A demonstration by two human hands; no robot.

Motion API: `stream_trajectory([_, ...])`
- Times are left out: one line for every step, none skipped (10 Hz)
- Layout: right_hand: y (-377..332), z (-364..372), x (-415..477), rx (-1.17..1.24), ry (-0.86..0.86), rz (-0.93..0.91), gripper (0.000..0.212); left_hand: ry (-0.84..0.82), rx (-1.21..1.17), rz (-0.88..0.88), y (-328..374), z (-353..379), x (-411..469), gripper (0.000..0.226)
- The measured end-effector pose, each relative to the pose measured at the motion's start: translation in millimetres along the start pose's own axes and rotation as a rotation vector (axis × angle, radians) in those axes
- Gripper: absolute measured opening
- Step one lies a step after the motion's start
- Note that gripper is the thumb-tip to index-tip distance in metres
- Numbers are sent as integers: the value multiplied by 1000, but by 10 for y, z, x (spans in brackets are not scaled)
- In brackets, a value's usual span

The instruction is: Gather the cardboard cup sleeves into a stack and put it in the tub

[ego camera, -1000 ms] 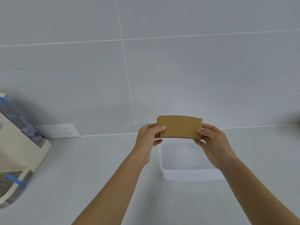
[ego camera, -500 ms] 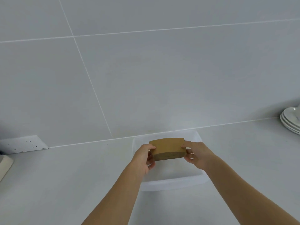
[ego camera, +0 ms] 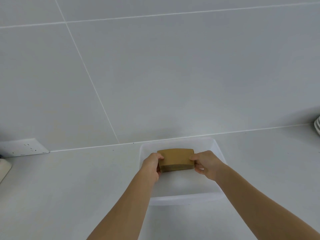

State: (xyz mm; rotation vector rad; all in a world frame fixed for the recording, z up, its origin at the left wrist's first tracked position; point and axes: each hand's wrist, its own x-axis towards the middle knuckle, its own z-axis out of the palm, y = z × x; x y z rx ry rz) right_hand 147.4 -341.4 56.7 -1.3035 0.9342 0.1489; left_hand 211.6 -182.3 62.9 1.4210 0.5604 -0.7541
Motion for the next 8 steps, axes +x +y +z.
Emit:
stream_trajectory([3, 14, 38, -13, -6, -14, 23, 40, 58, 39, -22, 32, 64, 32])
stream_trajectory([7, 37, 45, -40, -7, -25, 10, 69, 102, 56, -36, 61, 96, 37])
stream_trajectory([18, 52, 50, -64, 7, -47, 1, 76, 99, 71, -48, 73, 112, 40])
stream_trajectory([26, 46, 59, -139, 29, -93, 25, 102, 127, 102, -55, 93, 87, 41])
stream_trajectory([38, 45, 65, -184, 31, -113, 40, 90, 154, 97, -43, 116, 59, 49])
stream_trajectory([18, 31, 7, -197, 46, -139, 42, 75, 165, 95, 1, 114, -24, 54])
stream_trajectory([-45, -3, -53, -227, 70, -177, 47, 71, 208, 115, 46, 76, -114, 55])
stream_trajectory([-252, -88, -245, -203, 85, -257, 28, 69, 250, 165, 111, 67, -272, 55])
